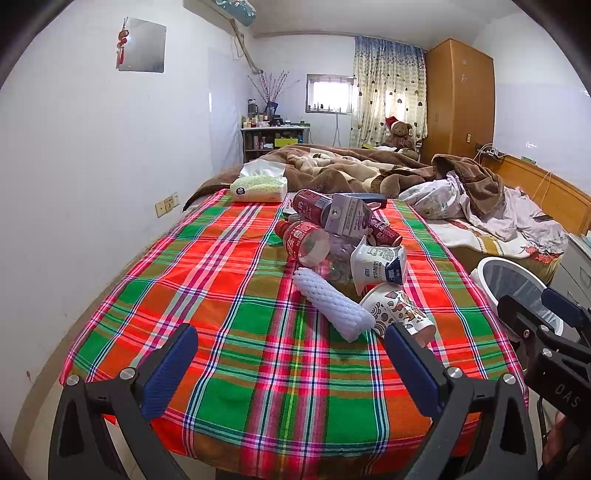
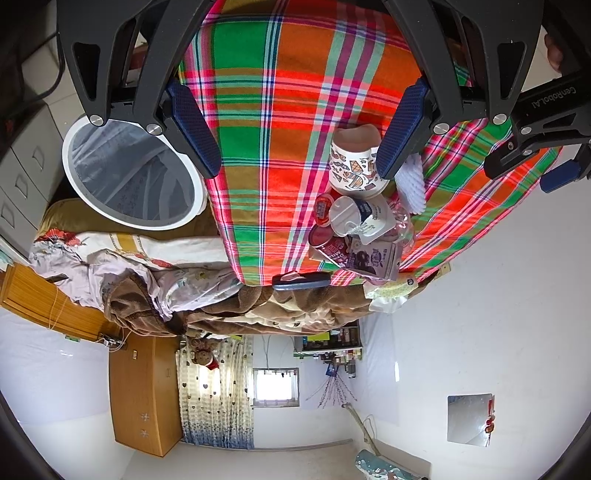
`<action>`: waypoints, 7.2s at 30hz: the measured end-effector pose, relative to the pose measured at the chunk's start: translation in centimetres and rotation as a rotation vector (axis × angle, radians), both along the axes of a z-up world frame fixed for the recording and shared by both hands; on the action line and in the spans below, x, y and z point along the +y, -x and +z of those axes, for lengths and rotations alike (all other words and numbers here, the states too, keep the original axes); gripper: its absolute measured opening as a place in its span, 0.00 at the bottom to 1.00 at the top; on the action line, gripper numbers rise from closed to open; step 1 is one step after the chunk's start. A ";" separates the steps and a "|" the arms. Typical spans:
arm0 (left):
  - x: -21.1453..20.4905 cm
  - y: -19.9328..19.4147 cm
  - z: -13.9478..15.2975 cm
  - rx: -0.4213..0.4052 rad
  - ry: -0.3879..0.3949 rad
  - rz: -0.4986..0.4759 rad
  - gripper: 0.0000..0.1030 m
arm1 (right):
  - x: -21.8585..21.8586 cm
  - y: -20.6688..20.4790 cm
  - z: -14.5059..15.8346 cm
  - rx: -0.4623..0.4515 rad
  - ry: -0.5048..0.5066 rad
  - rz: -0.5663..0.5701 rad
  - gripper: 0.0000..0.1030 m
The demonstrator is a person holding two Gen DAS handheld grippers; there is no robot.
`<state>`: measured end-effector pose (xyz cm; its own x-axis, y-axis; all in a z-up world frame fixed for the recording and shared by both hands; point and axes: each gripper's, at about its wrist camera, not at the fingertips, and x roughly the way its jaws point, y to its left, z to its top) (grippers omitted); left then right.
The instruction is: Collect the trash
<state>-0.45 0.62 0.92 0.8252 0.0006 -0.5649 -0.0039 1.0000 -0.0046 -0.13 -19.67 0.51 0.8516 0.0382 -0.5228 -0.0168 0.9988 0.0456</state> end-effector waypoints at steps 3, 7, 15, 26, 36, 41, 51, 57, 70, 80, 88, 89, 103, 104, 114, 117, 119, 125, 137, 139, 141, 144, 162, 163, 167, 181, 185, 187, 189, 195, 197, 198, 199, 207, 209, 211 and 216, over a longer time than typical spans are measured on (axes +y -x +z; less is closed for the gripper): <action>0.0 0.0 0.0 -0.002 0.002 -0.001 0.99 | 0.0 0.0 0.0 -0.001 0.000 0.001 0.85; 0.0 0.0 0.0 0.001 0.004 0.000 0.99 | 0.0 -0.1 0.0 -0.001 0.001 0.000 0.85; 0.1 -0.1 0.1 0.002 0.007 -0.001 0.99 | 0.1 0.1 0.1 -0.005 0.005 -0.004 0.85; 0.1 0.0 0.1 -0.001 0.007 -0.002 0.99 | 0.0 0.1 0.1 -0.005 0.006 -0.002 0.85; 0.4 0.0 0.1 0.001 0.009 0.005 0.99 | 0.0 0.2 0.1 -0.005 0.007 -0.004 0.85; 0.5 0.0 0.1 0.001 0.009 0.004 0.99 | 0.0 0.1 0.1 -0.007 0.008 -0.005 0.85; 0.9 -0.4 0.1 0.008 0.012 0.009 0.99 | 0.0 0.0 0.1 -0.003 0.011 -0.006 0.85; 1.2 -1.5 -0.5 0.029 0.027 -0.001 0.99 | 0.1 -0.7 -0.4 0.006 0.005 -0.002 0.85; 1.8 -7.2 -3.0 0.143 0.126 -0.062 0.99 | 2.0 -4.2 -4.8 0.126 -0.047 0.136 0.80; 1.3 -11.5 -4.6 0.230 0.175 -0.102 0.99 | 3.7 -6.3 -6.1 0.217 -0.028 0.191 0.52; 0.2 -14.0 -6.0 0.285 0.186 -0.109 0.99 | 2.2 -6.0 -5.9 0.229 -0.051 0.157 0.51; 0.0 -14.2 -6.1 0.288 0.186 -0.110 0.99 | 2.1 -6.1 -6.0 0.230 -0.047 0.152 0.51; -1.3 -15.4 -7.8 0.341 0.146 -0.064 0.58 | -0.7 -6.5 -5.1 0.194 -0.027 0.081 0.50; -1.2 -15.3 -7.7 0.339 0.156 -0.069 0.55 | -1.0 -6.6 -5.0 0.191 -0.029 0.080 0.50; -1.0 -14.3 -7.4 0.321 0.193 -0.101 0.32 | -1.6 -6.6 -4.9 0.176 -0.052 0.088 0.50; -1.3 -13.5 -7.0 0.306 0.169 -0.110 0.31 | -1.8 -6.4 -4.7 0.165 -0.054 0.087 0.50; -1.2 -12.9 -6.6 0.293 0.175 -0.113 0.31 | -1.9 -6.3 -4.5 0.160 -0.055 0.087 0.50; -1.4 -10.6 -4.9 0.249 0.166 -0.132 0.29 | -1.9 -5.7 -4.0 0.140 -0.061 0.090 0.50; -5.5 -8.3 -1.2 0.167 0.129 -0.254 0.29 | -3.9 -4.2 -2.2 0.073 -0.079 0.031 0.50; -6.8 -8.3 -0.6 0.156 0.128 -0.287 0.29 | -4.7 -4.0 -2.0 0.066 -0.078 0.004 0.51; -8.3 -8.4 -0.1 0.145 0.127 -0.321 0.29 | -5.7 -3.8 -1.8 0.058 -0.077 -0.026 0.51; -10.8 -8.9 0.5 0.143 0.126 -0.385 0.29 | -7.0 -3.6 -1.5 0.048 -0.070 -0.071 0.51; -26.4 -11.8 -0.5 0.246 0.113 -0.722 0.29 | -15.8 -3.9 -2.8 0.117 -0.052 -0.344 0.51; -27.3 -11.8 -0.8 0.249 0.096 -0.737 0.29 | -16.0 -4.0 -3.0 0.123 -0.050 -0.349 0.51; -29.2 -12.4 -1.6 0.267 0.099 -0.768 0.29 | -17.3 -4.0 -3.5 0.157 -0.032 -0.367 0.51; -31.4 -14.0 -3.7 0.312 0.082 -0.761 0.55 | -19.5 -4.1 -4.9 0.232 -0.040 -0.383 0.58; -30.6 -13.7 -3.4 0.305 0.091 -0.745 0.55 | -19.7 -3.8 -4.6 0.216 -0.046 -0.393 0.62; -30.0 -13.4 -3.1 0.293 0.085 -0.731 0.55 | -19.5 -3.5 -4.3 0.203 -0.052 -0.392 0.62; -29.3 -13.0 -2.8 0.284 0.085 -0.717 0.55 | -19.2 -3.2 -4.0 0.188 -0.059 -0.389 0.62; -26.8 -12.0 -1.7 0.248 0.087 -0.665 0.55 | -18.1 -2.9 -3.0 0.145 -0.065 -0.381 0.62; -25.9 -11.6 -1.0 0.227 0.085 -0.650 0.55 | -17.7 -2.8 -2.7 0.134 -0.067 -0.371 0.62; -25.3 -11.4 -0.8 0.221 0.090 -0.639 0.55 | -17.3 -2.8 -2.5 0.127 -0.066 -0.364 0.62; -24.5 -11.2 -0.5 0.212 0.095 -0.628 0.55 | -17.0 -2.8 -2.3 0.122 -0.065 -0.360 0.62; -18.3 -10.2 0.7 0.161 0.111 -0.505 0.55 | -13.3 -3.3 -1.2 0.077 -0.060 -0.266 0.62; -16.4 -10.2 0.9 0.149 0.111 -0.463 0.55 | -12.6 -3.4 -1.1 0.071 -0.064 -0.245 0.62; -14.6 -10.1 1.0 0.136 0.100 -0.419 0.55 | -11.7 -3.7 -1.0 0.065 -0.069 -0.216 0.62; -10.3 -9.9 1.4 0.117 0.117 -0.328 0.55 | -9.1 -4.3 -0.8 0.056 -0.062 -0.150 0.62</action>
